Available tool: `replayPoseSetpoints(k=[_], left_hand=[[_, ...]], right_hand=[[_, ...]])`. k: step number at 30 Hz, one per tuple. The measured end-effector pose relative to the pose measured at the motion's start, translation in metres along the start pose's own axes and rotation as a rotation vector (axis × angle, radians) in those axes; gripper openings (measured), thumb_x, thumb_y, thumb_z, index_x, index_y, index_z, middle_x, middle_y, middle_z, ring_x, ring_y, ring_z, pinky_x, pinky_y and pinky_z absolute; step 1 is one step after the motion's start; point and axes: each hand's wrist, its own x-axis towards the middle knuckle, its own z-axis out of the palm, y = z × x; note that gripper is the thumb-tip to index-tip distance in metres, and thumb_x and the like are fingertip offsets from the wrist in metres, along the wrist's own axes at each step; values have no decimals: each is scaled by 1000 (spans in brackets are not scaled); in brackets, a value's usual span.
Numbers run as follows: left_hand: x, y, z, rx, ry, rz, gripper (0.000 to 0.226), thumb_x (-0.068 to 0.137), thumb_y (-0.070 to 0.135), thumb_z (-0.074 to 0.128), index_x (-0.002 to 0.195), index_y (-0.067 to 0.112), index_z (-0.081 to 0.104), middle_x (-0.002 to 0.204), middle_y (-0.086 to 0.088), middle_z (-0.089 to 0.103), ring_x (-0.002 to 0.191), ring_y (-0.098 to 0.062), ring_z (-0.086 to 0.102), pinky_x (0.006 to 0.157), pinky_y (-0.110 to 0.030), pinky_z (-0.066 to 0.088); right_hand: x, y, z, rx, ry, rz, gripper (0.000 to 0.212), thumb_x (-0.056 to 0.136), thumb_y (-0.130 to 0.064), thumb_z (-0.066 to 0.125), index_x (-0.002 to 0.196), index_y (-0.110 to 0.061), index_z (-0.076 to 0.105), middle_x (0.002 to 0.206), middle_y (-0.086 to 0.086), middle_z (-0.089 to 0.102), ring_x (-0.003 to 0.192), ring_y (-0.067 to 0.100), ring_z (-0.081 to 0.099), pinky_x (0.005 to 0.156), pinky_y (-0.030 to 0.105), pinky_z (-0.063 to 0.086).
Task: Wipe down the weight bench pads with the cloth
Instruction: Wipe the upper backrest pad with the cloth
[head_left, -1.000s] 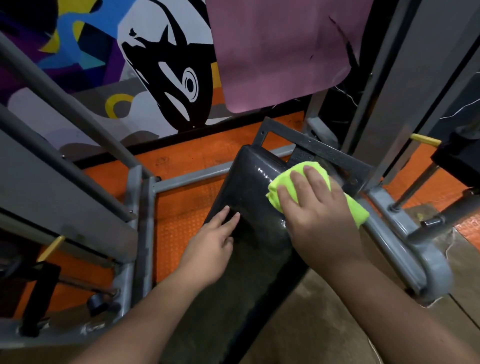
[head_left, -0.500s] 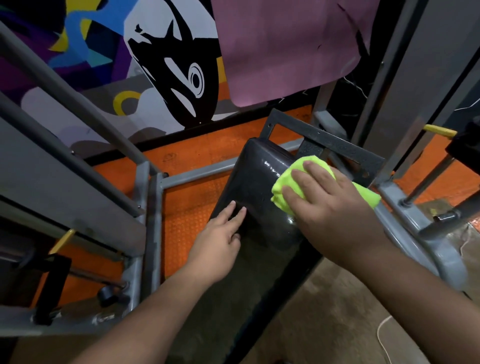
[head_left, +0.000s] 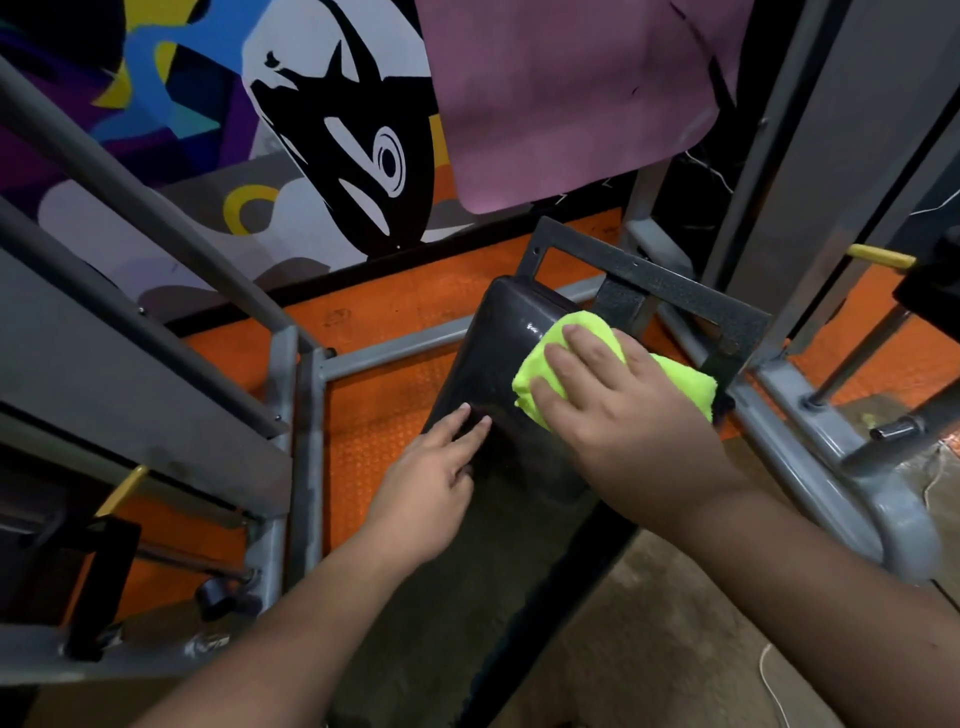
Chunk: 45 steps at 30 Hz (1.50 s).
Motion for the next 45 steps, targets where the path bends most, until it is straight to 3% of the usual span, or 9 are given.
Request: replayPoseSetpoints(k=[6, 12, 20, 24, 27, 32, 35, 40, 45], left_hand=[[0, -2, 3, 26, 23, -7, 70, 93, 5, 50, 153, 40, 37, 165, 16, 19, 149, -16, 26, 121, -28, 22], [-5, 2, 5, 50, 29, 26, 71, 95, 6, 50, 155, 39, 33, 166, 16, 15, 146, -15, 25, 112, -18, 16], [-5, -4, 10, 52, 46, 91, 78, 89, 3, 53, 155, 38, 32, 166, 13, 17, 142, -14, 27, 114, -18, 19], [-1, -15, 14, 51, 138, 120, 77, 90, 1, 53, 153, 40, 35, 163, 18, 20, 138, -7, 27, 110, -8, 12], [-3, -18, 24, 17, 183, 174, 73, 90, 0, 54, 151, 39, 41, 158, 22, 24, 137, 0, 24, 108, -1, 4], [4, -29, 39, -68, 313, 222, 60, 94, 18, 50, 142, 51, 38, 152, 36, 24, 138, 11, 23, 110, -2, 10], [4, -33, 44, -63, 377, 268, 56, 94, 26, 48, 139, 56, 38, 151, 38, 28, 137, 15, 23, 107, -1, 13], [3, -37, 51, -122, 407, 277, 47, 95, 36, 47, 135, 59, 40, 148, 42, 30, 137, 19, 22, 104, 2, 12], [1, -46, 56, -181, 419, 321, 43, 95, 34, 50, 134, 52, 52, 148, 36, 39, 139, 13, 32, 109, -4, 23]], right_hand=[[26, -1, -6, 6, -87, 124, 48, 90, -24, 53, 134, -7, 53, 142, 23, 45, 140, 45, 28, 108, 60, 29], [27, 11, -6, 3, -74, 100, 43, 91, -23, 55, 131, -9, 57, 139, 22, 48, 139, 43, 31, 106, 59, 34], [36, 4, 0, -19, -63, 26, 43, 88, -22, 53, 130, -10, 58, 141, 21, 48, 141, 42, 29, 109, 57, 32], [58, -14, 1, -42, -43, 77, 50, 88, -22, 31, 131, -12, 54, 142, 18, 44, 142, 40, 24, 109, 56, 30], [47, -9, 14, -80, -1, 18, 42, 91, -23, 43, 129, -13, 57, 140, 18, 47, 142, 40, 26, 109, 55, 31], [67, -9, 15, -52, 70, 128, 36, 92, -24, 50, 128, -19, 55, 137, 12, 46, 139, 36, 28, 103, 50, 36], [66, -17, 27, -113, 113, 35, 35, 92, -25, 52, 126, -17, 59, 135, 15, 49, 140, 38, 29, 105, 52, 37], [72, -10, 25, -67, 203, 62, 23, 87, -22, 58, 108, -21, 66, 115, 11, 46, 118, 34, 44, 82, 44, 45], [74, -25, 39, -185, 198, -71, 33, 88, -27, 59, 120, -25, 64, 128, 14, 50, 132, 39, 38, 104, 54, 37]])
